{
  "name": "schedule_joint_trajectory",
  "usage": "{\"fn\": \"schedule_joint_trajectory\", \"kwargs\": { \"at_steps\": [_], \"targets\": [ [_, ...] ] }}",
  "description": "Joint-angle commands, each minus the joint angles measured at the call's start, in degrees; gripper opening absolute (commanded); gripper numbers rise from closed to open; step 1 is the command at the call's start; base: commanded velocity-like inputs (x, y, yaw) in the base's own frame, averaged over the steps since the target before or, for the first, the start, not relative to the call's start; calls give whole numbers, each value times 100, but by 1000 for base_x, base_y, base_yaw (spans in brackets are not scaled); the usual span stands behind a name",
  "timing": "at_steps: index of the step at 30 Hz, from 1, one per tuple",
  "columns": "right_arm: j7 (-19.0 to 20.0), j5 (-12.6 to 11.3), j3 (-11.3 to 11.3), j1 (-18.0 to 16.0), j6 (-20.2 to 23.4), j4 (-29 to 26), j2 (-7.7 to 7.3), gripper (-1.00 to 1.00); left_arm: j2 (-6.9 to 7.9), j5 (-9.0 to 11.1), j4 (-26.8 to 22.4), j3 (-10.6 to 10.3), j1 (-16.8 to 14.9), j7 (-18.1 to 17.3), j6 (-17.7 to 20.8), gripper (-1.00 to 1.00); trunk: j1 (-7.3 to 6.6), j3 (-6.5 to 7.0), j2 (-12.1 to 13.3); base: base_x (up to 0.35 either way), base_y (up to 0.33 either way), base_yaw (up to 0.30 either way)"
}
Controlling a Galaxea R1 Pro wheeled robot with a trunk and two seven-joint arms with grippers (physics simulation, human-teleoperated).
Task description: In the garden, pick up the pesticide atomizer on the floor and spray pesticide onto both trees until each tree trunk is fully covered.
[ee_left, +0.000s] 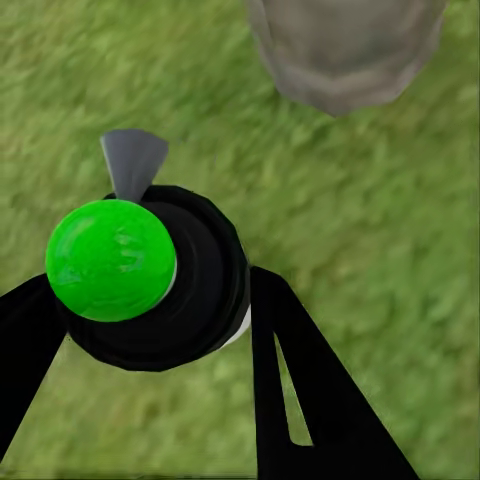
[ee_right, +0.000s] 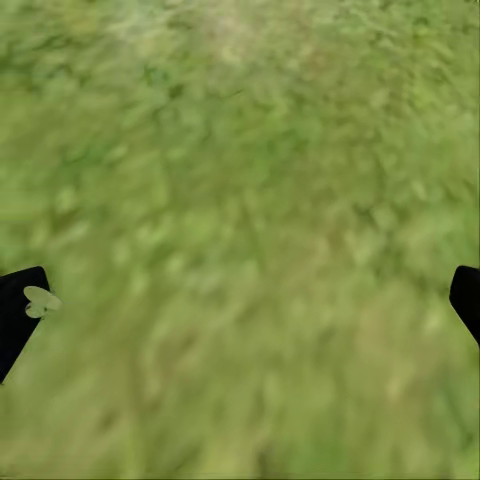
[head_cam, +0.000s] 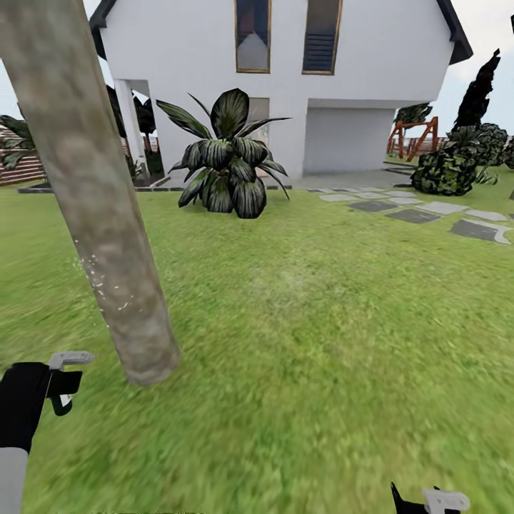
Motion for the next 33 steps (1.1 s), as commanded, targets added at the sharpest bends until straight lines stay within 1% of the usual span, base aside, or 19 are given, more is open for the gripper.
{"fn": "schedule_joint_trajectory", "kwargs": {
  "at_steps": [1,6,7,10,11,14,19,25,31,33],
  "targets": [
    [0,0,0,1,0,0,1,100,0,2,-1,6,0,-2,-3,-100,0,0,0,52,-149,72],
    [0,0,0,1,1,0,-5,100,-29,18,-8,-6,0,4,-5,-100,0,0,0,71,-237,18],
    [0,0,0,1,4,0,-6,100,-58,25,-8,-10,0,4,-1,-100,0,0,0,27,-267,1],
    [0,0,0,1,0,0,-3,100,-220,4,-86,-20,-5,6,3,-100,0,0,0,8,-270,0],
    [0,0,-2,2,0,0,-5,100,-239,5,-113,-23,-6,5,7,-100,0,0,0,1,-272,0],
    [0,0,0,0,0,0,-6,100,-249,5,-127,-22,-9,4,11,-100,0,0,0,13,-272,0],
    [0,4,0,1,5,7,2,100,-244,2,-131,13,-9,4,12,-100,0,0,0,151,-249,70],
    [0,9,0,-1,8,9,2,100,-235,-3,-131,39,-9,4,13,-100,0,0,0,159,-245,266],
    [0,9,2,-1,7,9,11,100,-234,-3,-131,43,-9,4,13,-100,0,0,0,29,-270,271],
    [0,9,1,1,7,9,12,100,-234,-3,-131,33,-9,4,13,-100,0,0,0,126,-261,138]
  ]
}}
